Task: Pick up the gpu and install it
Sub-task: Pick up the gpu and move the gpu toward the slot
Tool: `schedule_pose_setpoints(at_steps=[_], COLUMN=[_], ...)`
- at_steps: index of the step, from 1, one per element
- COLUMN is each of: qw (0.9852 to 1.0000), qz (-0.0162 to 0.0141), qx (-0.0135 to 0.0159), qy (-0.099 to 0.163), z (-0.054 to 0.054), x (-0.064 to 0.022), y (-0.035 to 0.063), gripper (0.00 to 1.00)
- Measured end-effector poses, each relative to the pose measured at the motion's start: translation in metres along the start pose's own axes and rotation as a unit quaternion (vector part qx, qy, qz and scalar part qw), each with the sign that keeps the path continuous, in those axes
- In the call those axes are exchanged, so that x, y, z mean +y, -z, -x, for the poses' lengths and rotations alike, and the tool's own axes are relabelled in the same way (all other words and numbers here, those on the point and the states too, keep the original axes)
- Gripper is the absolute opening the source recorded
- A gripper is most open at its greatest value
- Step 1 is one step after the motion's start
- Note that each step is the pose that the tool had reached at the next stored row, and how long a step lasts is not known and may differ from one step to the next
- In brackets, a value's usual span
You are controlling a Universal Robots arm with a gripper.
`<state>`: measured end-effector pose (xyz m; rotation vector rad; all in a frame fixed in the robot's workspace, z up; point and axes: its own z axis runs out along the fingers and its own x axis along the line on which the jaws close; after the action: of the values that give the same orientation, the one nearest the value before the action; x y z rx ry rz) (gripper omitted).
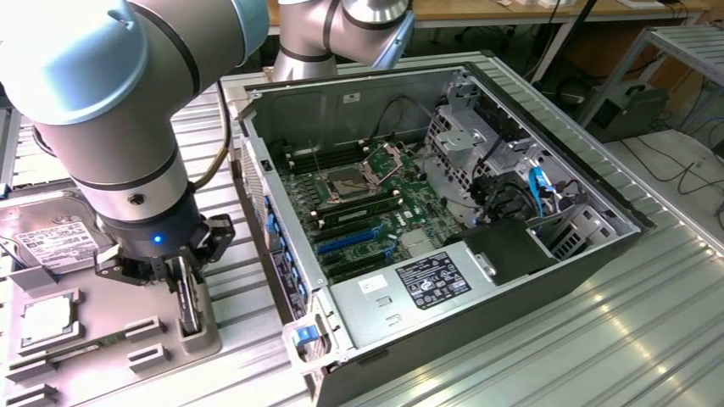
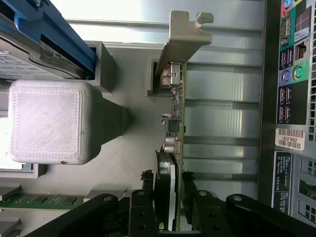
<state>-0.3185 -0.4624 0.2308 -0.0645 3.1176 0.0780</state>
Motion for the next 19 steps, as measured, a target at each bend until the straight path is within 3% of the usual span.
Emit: schedule_pose_setpoints(at_steps=[1,19], qw=[1.0000,1.0000], qz=[0.0000,0.0000], qx=[0.0000,-0.0005], qy=[0.000,-0.009], z=[0.0000,-0.0040], x=[0.0000,0.0001], y=[0.0000,-0.0001], gripper=[0.35,0.35])
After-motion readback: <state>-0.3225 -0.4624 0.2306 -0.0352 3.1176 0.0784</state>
